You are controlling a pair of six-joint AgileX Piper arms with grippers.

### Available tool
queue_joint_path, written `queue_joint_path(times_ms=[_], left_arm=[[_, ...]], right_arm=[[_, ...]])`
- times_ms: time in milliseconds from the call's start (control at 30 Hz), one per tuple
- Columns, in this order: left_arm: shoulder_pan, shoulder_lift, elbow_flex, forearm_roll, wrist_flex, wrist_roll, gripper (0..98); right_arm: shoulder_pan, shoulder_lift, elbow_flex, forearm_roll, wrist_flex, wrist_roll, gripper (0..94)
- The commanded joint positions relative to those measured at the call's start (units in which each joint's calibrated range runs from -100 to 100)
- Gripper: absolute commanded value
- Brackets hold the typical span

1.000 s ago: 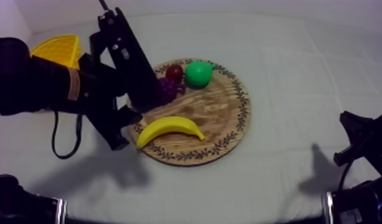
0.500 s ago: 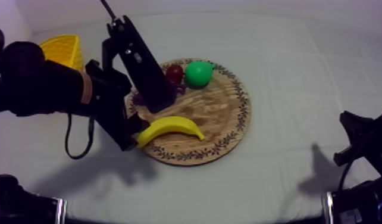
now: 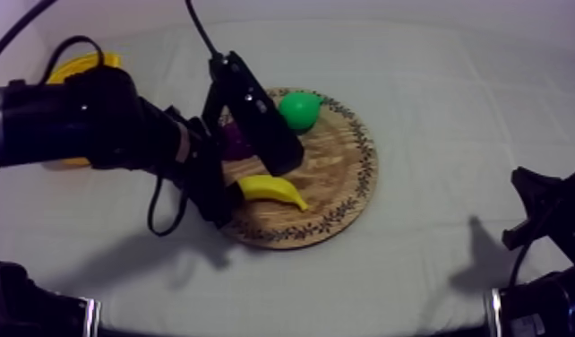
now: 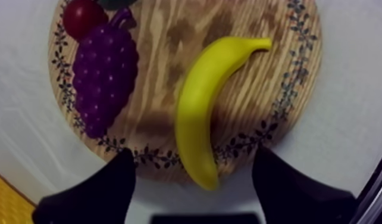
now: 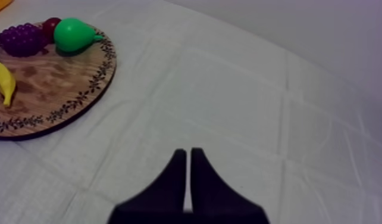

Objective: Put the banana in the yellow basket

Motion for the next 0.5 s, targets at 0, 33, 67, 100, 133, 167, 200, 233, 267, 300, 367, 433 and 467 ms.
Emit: queue_joint_path(times_ms=[0, 33, 67, 100, 133, 167, 200, 233, 267, 300, 367, 433, 467], left_arm=[[-0.8, 2.2, -0.3, 0.79, -1.2, 0.1, 69.0], [-1.2, 3.1, -0.5, 1.24, -1.8, -0.1, 68.3], [-1.4, 3.9, -0.5, 1.45, -2.4, -0.1, 67.2], [-1.4, 4.8, -0.4, 1.5, -3.2, 0.0, 66.3], [-1.3, 5.7, -0.5, 1.44, -3.7, 0.1, 65.7], [-1.2, 6.5, -0.8, 1.4, -4.0, 0.2, 65.3], [-1.2, 7.4, -1.2, 1.44, -4.1, 0.2, 65.2], [-1.1, 8.3, -1.9, 1.49, -3.9, 0.2, 65.3], [-1.1, 9.2, -2.6, 1.61, -3.6, 0.0, 65.3], [-1.1, 10.2, -3.3, 1.77, -3.2, -0.2, 65.4], [-1.0, 12.0, -4.9, 1.97, -2.4, -0.5, 65.4], [-0.9, 13.7, -6.3, 2.11, -1.4, -0.6, 65.4], [-0.8, 14.5, -6.9, 2.18, -0.9, -0.7, 65.3]], right_arm=[[0.0, 0.0, 0.0, 0.0, 0.0, 0.0, 0.5], [0.0, 0.0, 0.0, 0.0, 0.0, 0.0, 0.5], [0.0, 0.0, 0.0, 0.0, 0.0, 0.0, 0.5], [0.0, 0.0, 0.0, 0.0, 0.0, 0.0, 0.5], [0.0, 0.0, 0.0, 0.0, 0.0, 0.0, 0.5], [0.0, 0.0, 0.0, 0.0, 0.0, 0.0, 0.5], [0.0, 0.0, 0.0, 0.0, 0.0, 0.0, 0.5], [0.0, 0.0, 0.0, 0.0, 0.0, 0.0, 0.5], [0.0, 0.0, 0.0, 0.0, 0.0, 0.0, 0.5], [0.0, 0.0, 0.0, 0.0, 0.0, 0.0, 0.5], [0.0, 0.0, 0.0, 0.0, 0.0, 0.0, 0.5], [0.0, 0.0, 0.0, 0.0, 0.0, 0.0, 0.5], [0.0, 0.0, 0.0, 0.0, 0.0, 0.0, 0.5]])
